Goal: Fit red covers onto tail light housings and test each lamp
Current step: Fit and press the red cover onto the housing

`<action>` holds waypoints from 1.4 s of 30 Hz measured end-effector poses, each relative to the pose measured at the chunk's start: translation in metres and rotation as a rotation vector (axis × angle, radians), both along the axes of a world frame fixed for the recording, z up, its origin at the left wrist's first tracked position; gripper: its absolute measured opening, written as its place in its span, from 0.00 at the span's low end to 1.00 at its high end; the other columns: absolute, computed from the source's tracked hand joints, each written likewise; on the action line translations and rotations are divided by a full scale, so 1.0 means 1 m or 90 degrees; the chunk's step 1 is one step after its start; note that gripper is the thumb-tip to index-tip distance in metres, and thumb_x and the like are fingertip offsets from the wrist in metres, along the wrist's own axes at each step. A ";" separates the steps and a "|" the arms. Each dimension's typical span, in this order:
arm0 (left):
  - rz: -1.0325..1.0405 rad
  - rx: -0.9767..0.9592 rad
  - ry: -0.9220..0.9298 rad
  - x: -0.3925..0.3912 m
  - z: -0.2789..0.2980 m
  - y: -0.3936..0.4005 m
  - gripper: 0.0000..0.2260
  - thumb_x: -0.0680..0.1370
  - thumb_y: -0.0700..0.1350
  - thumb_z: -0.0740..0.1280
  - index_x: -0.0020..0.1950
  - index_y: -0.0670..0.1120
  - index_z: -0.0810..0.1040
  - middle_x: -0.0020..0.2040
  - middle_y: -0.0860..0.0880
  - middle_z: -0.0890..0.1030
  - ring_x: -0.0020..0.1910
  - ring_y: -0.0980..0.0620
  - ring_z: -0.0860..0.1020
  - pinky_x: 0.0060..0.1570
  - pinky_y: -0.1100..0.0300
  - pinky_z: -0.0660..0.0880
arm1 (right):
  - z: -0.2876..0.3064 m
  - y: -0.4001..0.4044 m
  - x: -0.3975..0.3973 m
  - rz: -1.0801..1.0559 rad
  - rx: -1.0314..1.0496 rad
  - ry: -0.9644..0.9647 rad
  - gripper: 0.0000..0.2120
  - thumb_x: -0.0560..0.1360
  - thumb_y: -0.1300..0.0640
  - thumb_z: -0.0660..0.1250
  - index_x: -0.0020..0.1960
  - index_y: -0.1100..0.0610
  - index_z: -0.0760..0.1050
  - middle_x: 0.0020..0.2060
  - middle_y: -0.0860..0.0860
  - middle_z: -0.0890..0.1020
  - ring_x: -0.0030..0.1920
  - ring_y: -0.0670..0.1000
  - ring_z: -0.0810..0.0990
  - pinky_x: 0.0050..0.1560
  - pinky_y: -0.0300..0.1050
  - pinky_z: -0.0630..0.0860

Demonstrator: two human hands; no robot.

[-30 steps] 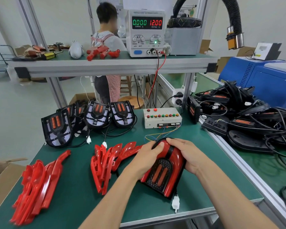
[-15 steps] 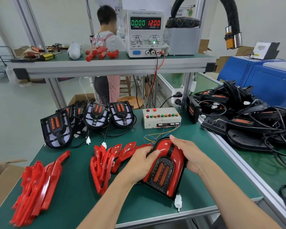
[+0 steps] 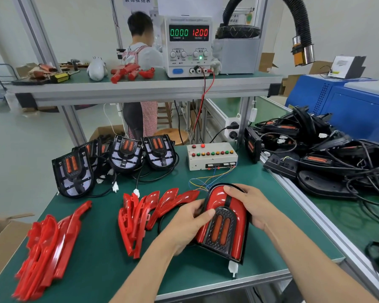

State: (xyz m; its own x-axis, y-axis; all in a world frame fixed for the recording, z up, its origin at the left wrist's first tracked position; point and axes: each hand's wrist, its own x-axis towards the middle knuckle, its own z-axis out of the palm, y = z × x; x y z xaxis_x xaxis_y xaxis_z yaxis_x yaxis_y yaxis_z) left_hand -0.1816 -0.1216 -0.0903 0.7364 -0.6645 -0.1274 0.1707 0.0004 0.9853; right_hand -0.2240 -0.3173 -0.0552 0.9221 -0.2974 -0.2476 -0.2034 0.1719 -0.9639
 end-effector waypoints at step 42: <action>0.274 0.304 -0.019 -0.031 -0.017 0.020 0.25 0.81 0.58 0.66 0.74 0.48 0.71 0.62 0.54 0.78 0.61 0.52 0.76 0.65 0.55 0.71 | -0.039 -0.022 -0.044 -0.236 -0.093 -0.185 0.08 0.82 0.63 0.65 0.54 0.57 0.82 0.37 0.52 0.84 0.30 0.48 0.76 0.32 0.38 0.77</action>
State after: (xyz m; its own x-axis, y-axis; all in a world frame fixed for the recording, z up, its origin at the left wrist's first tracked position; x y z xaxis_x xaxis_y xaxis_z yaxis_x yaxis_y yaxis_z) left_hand -0.2127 -0.1017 -0.1075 0.9325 -0.1833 -0.3112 0.2257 -0.3770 0.8983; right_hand -0.2683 -0.3388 -0.0947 0.7728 -0.6304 0.0726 0.1267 0.0412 -0.9911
